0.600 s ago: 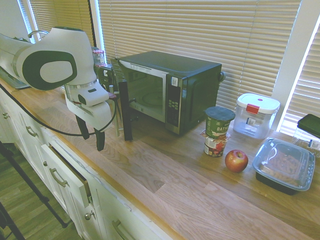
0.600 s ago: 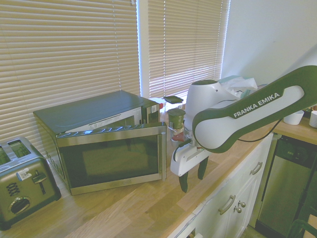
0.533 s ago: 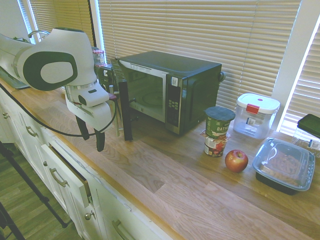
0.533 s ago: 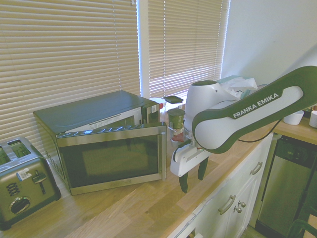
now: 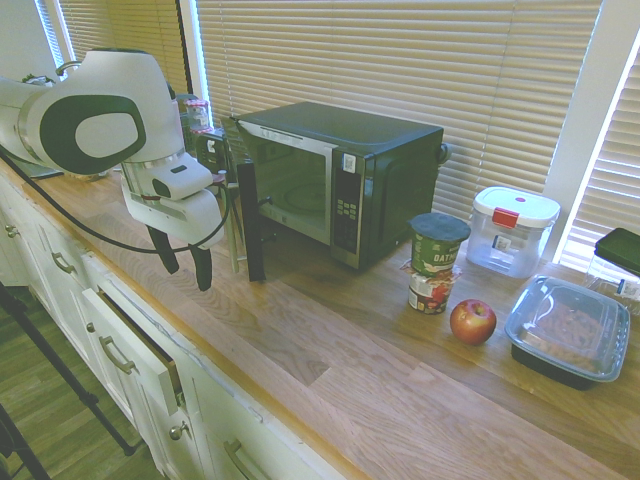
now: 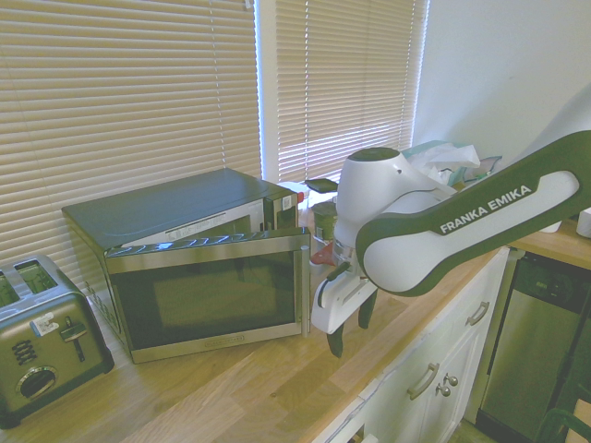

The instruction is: Close the microwave

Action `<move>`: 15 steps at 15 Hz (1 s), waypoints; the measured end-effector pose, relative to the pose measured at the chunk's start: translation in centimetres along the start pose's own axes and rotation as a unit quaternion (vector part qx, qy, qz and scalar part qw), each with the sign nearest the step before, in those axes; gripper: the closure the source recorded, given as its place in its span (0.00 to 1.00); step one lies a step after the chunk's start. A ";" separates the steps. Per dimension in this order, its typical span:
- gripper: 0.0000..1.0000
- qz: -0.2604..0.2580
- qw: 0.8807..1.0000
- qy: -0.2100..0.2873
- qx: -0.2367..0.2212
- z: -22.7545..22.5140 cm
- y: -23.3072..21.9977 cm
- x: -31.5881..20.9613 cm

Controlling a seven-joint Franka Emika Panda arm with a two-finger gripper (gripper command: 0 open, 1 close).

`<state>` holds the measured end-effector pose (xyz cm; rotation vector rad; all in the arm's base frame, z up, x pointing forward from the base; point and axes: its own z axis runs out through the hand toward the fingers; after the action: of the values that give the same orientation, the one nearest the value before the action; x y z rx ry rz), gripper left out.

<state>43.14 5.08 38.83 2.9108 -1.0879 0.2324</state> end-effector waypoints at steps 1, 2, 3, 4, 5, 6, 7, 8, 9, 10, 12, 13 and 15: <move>0.00 -0.005 1.000 0.007 0.000 -0.4 -0.7 -0.5; 0.00 -0.005 1.000 0.014 0.002 -1.0 -1.6 -0.9; 0.00 0.000 1.000 0.021 0.004 -1.9 -2.7 -1.3; 0.00 0.008 1.000 0.028 0.005 -2.8 -3.8 -1.7; 0.00 0.017 0.999 0.031 0.003 -3.5 -5.0 -1.9; 0.00 0.026 0.999 0.031 -0.001 -3.9 -6.1 -2.1; 0.00 0.034 0.999 0.027 -0.004 -4.2 -7.0 -2.1; 0.00 0.042 0.999 0.024 -0.006 -4.5 -7.9 -2.0; 0.00 0.049 0.999 0.022 -0.008 -4.7 -8.7 -1.8; 0.00 0.059 0.998 0.022 -0.011 -5.0 -9.5 -1.3; 0.00 0.081 0.996 0.030 -0.014 -5.8 -11.7 0.3; 0.00 0.088 0.995 0.032 -0.016 -5.9 -13.1 0.9; 0.00 0.105 0.994 0.030 -0.019 -6.0 -15.5 1.4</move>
<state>53.53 16.35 45.45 2.7348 -1.3736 0.2992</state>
